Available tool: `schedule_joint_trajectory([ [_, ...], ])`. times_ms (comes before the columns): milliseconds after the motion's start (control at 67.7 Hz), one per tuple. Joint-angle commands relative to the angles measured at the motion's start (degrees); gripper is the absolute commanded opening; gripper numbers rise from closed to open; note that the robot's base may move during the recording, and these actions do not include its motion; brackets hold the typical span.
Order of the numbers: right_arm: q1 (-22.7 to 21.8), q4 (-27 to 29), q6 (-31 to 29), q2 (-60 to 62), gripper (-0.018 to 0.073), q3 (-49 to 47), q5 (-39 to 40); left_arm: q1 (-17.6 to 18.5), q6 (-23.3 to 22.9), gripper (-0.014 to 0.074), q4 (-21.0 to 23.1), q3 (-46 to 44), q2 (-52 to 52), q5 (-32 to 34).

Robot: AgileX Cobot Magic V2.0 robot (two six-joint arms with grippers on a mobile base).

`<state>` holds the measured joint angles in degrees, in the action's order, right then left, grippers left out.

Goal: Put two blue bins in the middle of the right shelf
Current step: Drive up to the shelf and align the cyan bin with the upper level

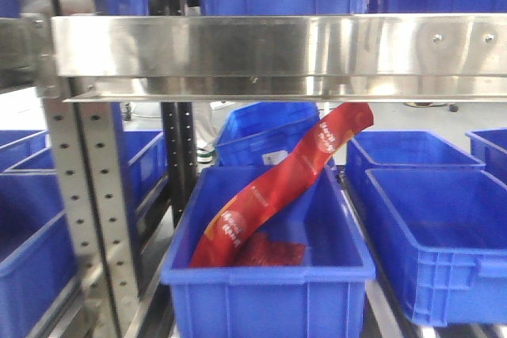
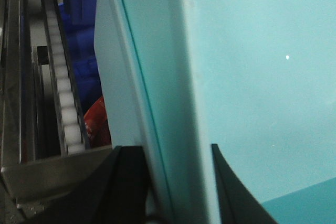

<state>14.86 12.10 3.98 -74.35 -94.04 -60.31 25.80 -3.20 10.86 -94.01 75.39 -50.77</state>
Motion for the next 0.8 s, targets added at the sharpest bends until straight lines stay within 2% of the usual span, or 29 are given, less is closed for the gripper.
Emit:
schedule_joint_trajectory([
  [0,-0.49,-2.62,-0.47,0.37,-0.0154,-0.61,3.79,0.23,0.04,-0.0111,2.57,-1.07,-1.81,4.22],
  [783,-0.49,-2.62,-0.47,0.37,-0.0154,-0.61,3.79,0.23,0.04,-0.0111,2.57,-1.07,-1.81,4.22],
])
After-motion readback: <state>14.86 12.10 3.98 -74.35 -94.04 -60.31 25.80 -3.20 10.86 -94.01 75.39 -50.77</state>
